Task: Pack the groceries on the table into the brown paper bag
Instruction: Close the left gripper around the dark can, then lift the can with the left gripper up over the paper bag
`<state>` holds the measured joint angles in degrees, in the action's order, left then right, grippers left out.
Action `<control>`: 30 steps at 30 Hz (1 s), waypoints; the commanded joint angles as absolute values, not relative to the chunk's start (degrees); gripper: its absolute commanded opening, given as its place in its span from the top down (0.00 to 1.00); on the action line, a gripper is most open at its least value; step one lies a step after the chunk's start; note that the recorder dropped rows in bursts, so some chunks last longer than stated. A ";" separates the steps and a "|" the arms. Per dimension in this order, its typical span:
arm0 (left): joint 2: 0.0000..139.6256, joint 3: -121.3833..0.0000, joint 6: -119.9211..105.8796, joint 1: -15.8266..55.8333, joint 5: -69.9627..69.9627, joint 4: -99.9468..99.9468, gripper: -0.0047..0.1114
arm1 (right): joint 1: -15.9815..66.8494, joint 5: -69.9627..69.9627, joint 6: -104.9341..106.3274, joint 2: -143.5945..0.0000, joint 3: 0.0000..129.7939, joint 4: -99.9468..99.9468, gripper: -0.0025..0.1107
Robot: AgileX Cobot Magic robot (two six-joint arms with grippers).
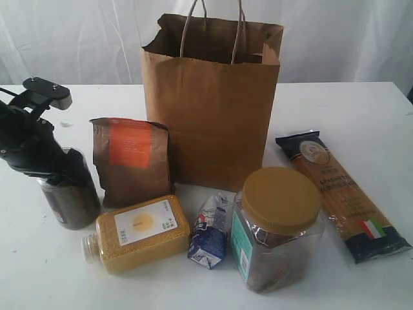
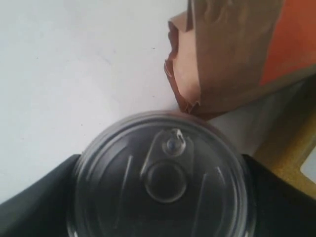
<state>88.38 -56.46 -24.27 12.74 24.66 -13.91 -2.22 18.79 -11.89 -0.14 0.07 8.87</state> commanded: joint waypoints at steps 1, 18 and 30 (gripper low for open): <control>88.14 -57.91 -23.92 12.92 27.29 -11.88 0.47 | -2.32 18.29 -11.39 0.00 0.00 8.90 0.98; 83.33 -67.07 -19.21 12.92 45.88 -6.13 0.96 | -2.32 18.29 -11.39 0.00 0.00 8.90 0.98; 83.24 -67.20 -16.30 12.92 47.86 -6.37 0.96 | -2.32 18.29 -11.39 0.00 0.00 8.90 0.98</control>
